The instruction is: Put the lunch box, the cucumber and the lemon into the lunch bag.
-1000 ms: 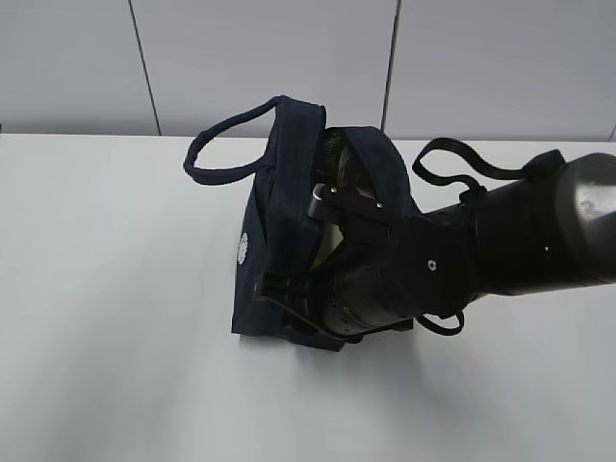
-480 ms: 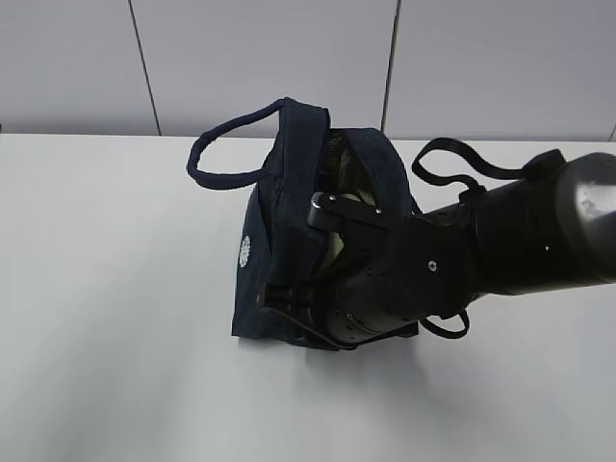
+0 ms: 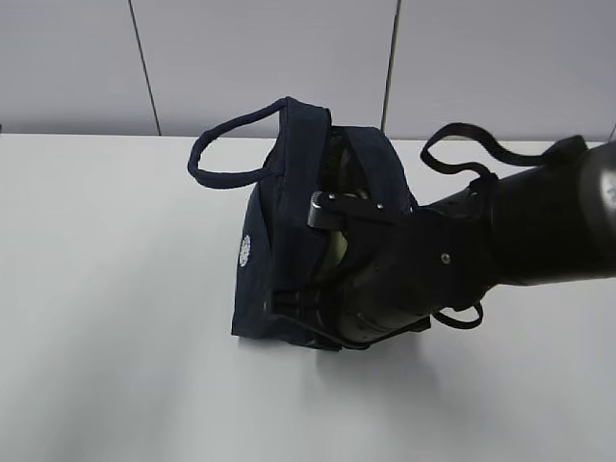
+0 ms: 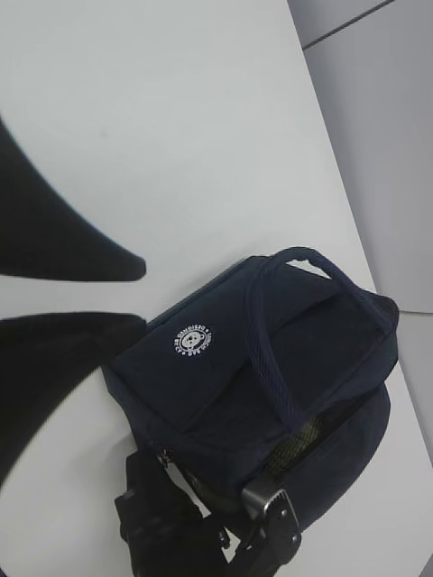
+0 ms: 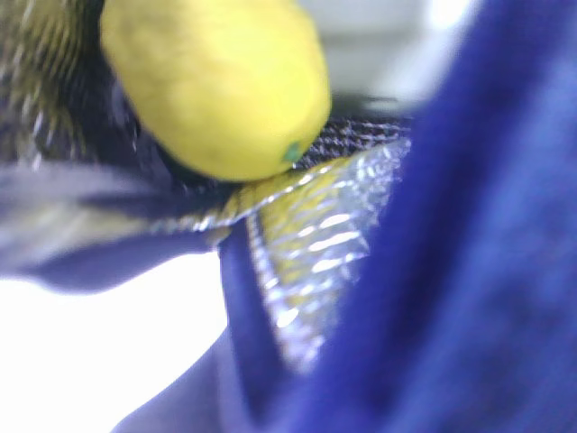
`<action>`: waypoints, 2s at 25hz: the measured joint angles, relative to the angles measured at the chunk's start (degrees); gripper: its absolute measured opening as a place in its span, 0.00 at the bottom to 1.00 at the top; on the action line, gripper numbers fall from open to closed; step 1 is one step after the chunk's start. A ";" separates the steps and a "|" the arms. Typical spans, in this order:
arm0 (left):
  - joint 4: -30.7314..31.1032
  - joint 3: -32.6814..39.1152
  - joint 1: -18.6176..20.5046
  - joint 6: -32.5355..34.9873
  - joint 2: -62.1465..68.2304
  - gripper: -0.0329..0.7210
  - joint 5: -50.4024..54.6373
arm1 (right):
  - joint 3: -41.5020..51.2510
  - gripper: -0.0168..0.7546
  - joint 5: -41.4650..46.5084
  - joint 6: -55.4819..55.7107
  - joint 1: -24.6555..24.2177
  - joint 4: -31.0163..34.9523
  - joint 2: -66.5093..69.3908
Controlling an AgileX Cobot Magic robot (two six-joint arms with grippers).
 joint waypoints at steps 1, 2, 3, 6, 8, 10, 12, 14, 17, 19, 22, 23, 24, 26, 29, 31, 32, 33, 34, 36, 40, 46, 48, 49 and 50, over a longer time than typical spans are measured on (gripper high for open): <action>0.00 0.00 0.00 0.00 0.00 0.12 0.00 | 0.00 0.02 0.28 0.00 0.00 -0.43 -0.37; 0.00 0.00 0.00 0.00 0.00 0.12 0.00 | 0.00 0.02 0.56 0.00 0.00 -0.52 -0.90; 0.00 0.00 0.00 0.00 0.00 0.12 0.00 | 0.00 0.02 0.82 0.00 0.00 -0.88 -1.39; 0.00 0.00 0.00 0.00 0.00 0.12 0.00 | 0.00 0.02 2.35 0.00 0.00 -1.99 -2.40; 0.00 0.00 0.00 0.00 0.00 0.12 0.00 | 0.00 0.02 3.22 0.00 0.00 -3.05 -3.03; 0.00 0.00 0.00 0.00 0.00 0.12 0.00 | 0.00 0.02 3.90 0.00 0.00 -3.73 -3.93; 0.00 0.00 0.00 0.00 0.00 0.12 0.00 | 0.00 0.02 4.54 0.00 0.00 -4.51 -4.73; 0.00 0.00 0.00 0.00 0.00 0.12 0.00 | 0.00 0.02 5.61 0.00 0.00 -5.50 -5.68; 0.00 0.00 0.00 0.00 0.00 0.12 0.00 | 0.00 0.02 6.94 0.00 0.00 -6.20 -6.81; 0.00 0.00 0.00 0.00 0.00 0.12 0.00 | 0.00 0.02 7.80 0.00 -0.13 -6.47 -7.66; 0.00 0.00 0.00 0.00 0.00 0.12 0.00 | -0.54 0.02 9.77 0.00 -0.26 -7.68 -8.56; 0.00 0.00 0.00 0.00 0.00 0.12 0.00 | -1.07 0.02 10.73 0.00 -0.26 -7.98 -8.66; 0.00 0.00 0.00 0.00 0.00 0.12 0.00 | -1.74 0.02 11.51 0.00 -0.26 -8.56 -8.81; 0.00 0.00 0.00 0.00 0.00 0.12 0.00 | -3.12 0.02 13.78 0.00 -0.26 -9.42 -8.94; 0.00 0.00 0.00 0.00 0.00 0.12 0.00 | -5.18 0.02 16.49 0.00 -0.26 -10.53 -9.06; 0.00 0.00 0.00 0.00 0.00 0.12 0.00 | -6.69 0.02 18.03 0.00 -0.26 -11.62 -9.06; 0.00 0.00 0.00 0.00 0.00 0.12 0.00 | -7.45 0.02 18.88 0.00 -0.26 -12.04 -9.06; 0.00 0.00 0.00 0.00 0.00 0.12 0.00 | -8.13 0.02 19.68 0.00 -0.26 -12.53 -9.06; 0.00 0.00 0.00 0.00 0.00 0.12 0.00 | -9.01 0.02 20.37 0.00 -0.26 -12.97 -9.06; 0.00 0.00 0.00 0.00 0.00 0.12 0.00 | -10.78 0.02 21.95 0.00 -0.26 -13.82 -9.06; 0.00 0.00 0.00 0.00 0.00 0.12 0.00 | -13.76 0.02 25.30 0.00 -0.26 -16.03 -9.06; 0.00 0.00 0.00 0.00 0.35 0.12 0.00 | -18.47 0.02 30.03 0.00 -0.26 -19.22 -9.06; 0.00 0.00 0.00 0.00 0.73 0.12 0.00 | -19.85 0.02 31.23 0.00 -0.26 -20.23 -9.06; 0.00 0.00 0.00 0.00 0.96 0.12 0.00 | -20.55 0.02 31.78 0.00 -0.26 -21.05 -9.06; 0.00 0.00 0.00 0.00 1.21 0.12 0.00 | -21.21 0.02 32.26 0.00 -0.26 -21.56 -9.06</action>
